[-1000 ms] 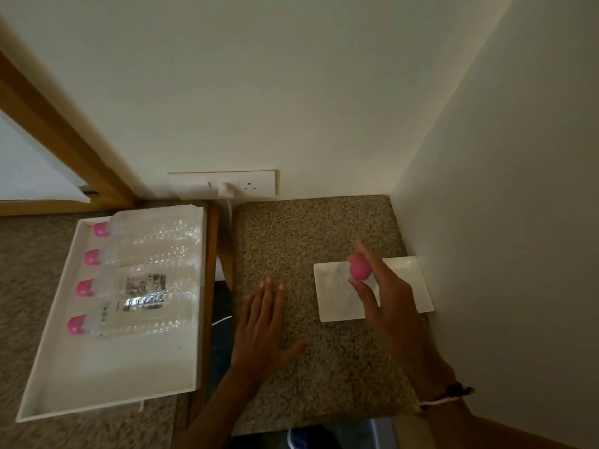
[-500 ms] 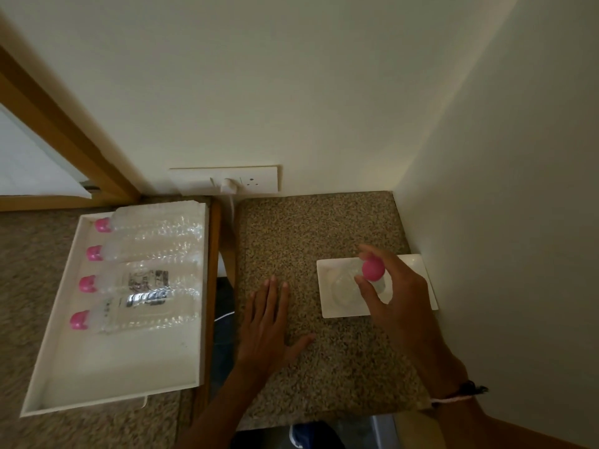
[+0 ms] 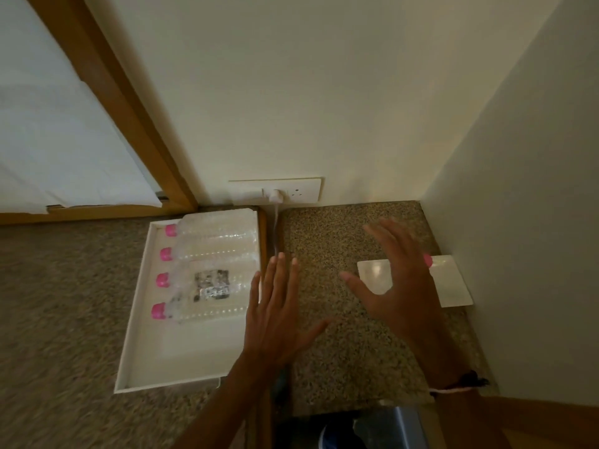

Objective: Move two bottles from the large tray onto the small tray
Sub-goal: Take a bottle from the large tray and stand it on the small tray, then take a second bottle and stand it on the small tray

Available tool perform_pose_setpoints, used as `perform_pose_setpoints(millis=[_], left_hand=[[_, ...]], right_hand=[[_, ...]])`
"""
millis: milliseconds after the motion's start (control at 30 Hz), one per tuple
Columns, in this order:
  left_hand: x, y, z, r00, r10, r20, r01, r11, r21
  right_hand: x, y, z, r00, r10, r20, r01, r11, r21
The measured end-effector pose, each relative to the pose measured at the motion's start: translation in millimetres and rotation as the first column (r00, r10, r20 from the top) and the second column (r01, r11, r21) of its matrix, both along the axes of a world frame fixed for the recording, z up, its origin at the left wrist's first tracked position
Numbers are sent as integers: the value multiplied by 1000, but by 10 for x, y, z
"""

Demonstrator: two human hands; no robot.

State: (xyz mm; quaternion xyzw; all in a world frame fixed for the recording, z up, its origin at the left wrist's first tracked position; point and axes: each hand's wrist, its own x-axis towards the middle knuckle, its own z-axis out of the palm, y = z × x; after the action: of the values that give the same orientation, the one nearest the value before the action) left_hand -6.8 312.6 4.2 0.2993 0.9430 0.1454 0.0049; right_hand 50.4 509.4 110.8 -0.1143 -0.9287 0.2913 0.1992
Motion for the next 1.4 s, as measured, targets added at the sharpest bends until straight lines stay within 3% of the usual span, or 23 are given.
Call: perform_pose_setpoints(millis=[433, 667, 867, 1000, 1133, 1300, 1400], left_hand=[[-144, -1899, 16, 995, 103, -4, -103, 995, -11], [-118, -2899, -209, 987, 147, 58, -143, 987, -71], [-84, -3378, -537, 982, 148, 120, -138, 986, -89], [-103, -3455, -659, 983, 126, 137, -112, 988, -107], [-124, -3460, -690, 984, 120, 130, -109, 990, -93], [-126, -3482, -707, 986, 126, 107, -119, 990, -69], [-130, -3480, -712, 987, 125, 103, -119, 991, -63]], right_hand=[[-222, -1423, -168, 972, 119, 204, -150, 978, 145], [-468, -2218, -545, 886, 268, 379, -343, 928, 147], [-725, -2836, -909, 809, 466, 359, -515, 856, 50], [-878, -3102, -1117, 844, 379, 378, -484, 843, 236], [-925, -3212, -1271, 935, 267, 233, -336, 879, 338], [-884, -3242, -1137, 921, 279, 273, -359, 879, 313], [-857, -3148, -802, 939, 293, 178, -330, 913, 239]])
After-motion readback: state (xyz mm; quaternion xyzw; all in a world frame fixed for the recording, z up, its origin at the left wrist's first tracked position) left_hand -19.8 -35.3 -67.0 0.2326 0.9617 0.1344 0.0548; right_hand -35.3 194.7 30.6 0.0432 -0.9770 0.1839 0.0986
